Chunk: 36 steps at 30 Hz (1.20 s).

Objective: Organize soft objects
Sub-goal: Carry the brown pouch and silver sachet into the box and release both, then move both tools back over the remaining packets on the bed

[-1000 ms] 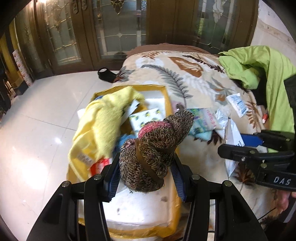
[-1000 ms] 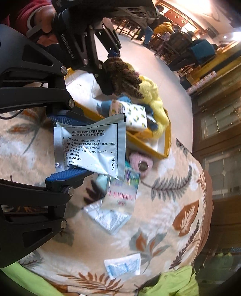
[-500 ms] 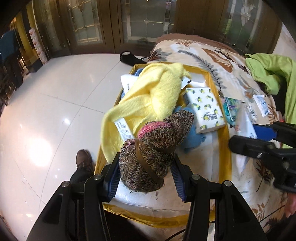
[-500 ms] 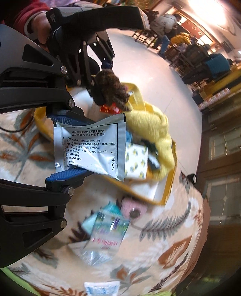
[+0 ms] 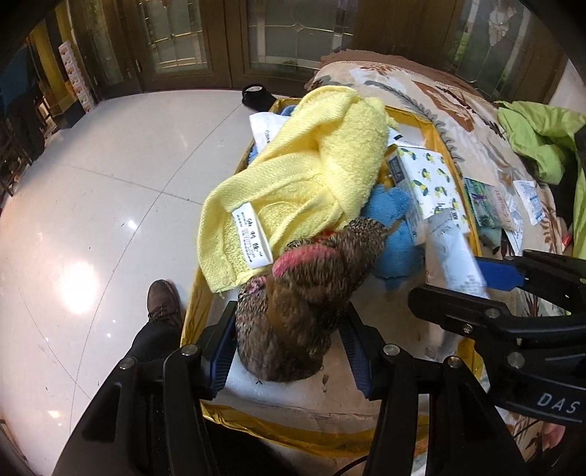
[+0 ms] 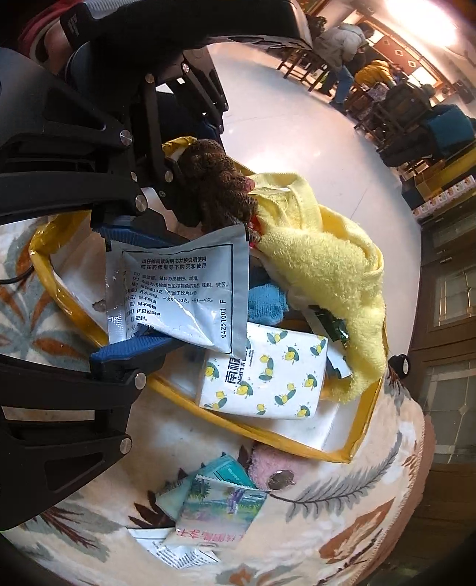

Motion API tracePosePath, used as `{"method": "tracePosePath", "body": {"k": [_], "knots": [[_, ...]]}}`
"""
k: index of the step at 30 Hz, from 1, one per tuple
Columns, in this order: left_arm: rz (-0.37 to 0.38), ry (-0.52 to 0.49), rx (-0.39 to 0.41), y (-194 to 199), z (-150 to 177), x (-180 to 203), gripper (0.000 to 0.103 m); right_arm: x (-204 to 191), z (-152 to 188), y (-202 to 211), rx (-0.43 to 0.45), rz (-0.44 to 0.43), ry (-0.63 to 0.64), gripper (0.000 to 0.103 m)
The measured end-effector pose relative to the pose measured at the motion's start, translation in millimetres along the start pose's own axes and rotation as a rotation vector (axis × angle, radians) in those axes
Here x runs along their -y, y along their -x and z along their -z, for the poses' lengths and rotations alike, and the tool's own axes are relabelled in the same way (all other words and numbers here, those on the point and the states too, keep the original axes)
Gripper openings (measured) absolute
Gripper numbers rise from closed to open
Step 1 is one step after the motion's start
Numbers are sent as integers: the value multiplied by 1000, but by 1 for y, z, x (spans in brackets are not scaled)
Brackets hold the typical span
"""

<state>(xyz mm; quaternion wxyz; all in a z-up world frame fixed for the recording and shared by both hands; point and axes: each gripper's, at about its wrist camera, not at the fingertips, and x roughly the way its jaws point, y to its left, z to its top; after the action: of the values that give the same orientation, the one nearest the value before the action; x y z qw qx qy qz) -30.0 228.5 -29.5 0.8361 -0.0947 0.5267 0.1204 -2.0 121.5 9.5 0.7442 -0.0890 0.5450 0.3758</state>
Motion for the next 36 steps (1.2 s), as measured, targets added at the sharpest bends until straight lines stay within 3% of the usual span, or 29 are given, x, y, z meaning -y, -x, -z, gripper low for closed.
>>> {"method": "tracePosePath", "body": {"k": [2,6,12,20,24,27,31,36], "knots": [[-11,7,-1,-1,0,-2,66,2,1,-1,2,14,-11,53],[-23,-8,8,2,0,0,67,4,1,1,13,6,-22,53],[-40,-24,36,13,-3,0,67,10,1,4,14,-119,-105,53],[-38,0,39,16,-6,-5,67,10,2,13,46,-154,-133,54],[-38,-3,45,18,-7,-3,67,11,4,14,49,-222,-167,63],[-38,-2,40,16,-6,-3,67,2,4,11,22,-101,-98,63],[-29,6,38,16,-6,-1,67,10,5,21,59,-177,-157,63],[-15,-4,53,23,-7,7,67,37,13,43,122,-143,-208,63]]}}
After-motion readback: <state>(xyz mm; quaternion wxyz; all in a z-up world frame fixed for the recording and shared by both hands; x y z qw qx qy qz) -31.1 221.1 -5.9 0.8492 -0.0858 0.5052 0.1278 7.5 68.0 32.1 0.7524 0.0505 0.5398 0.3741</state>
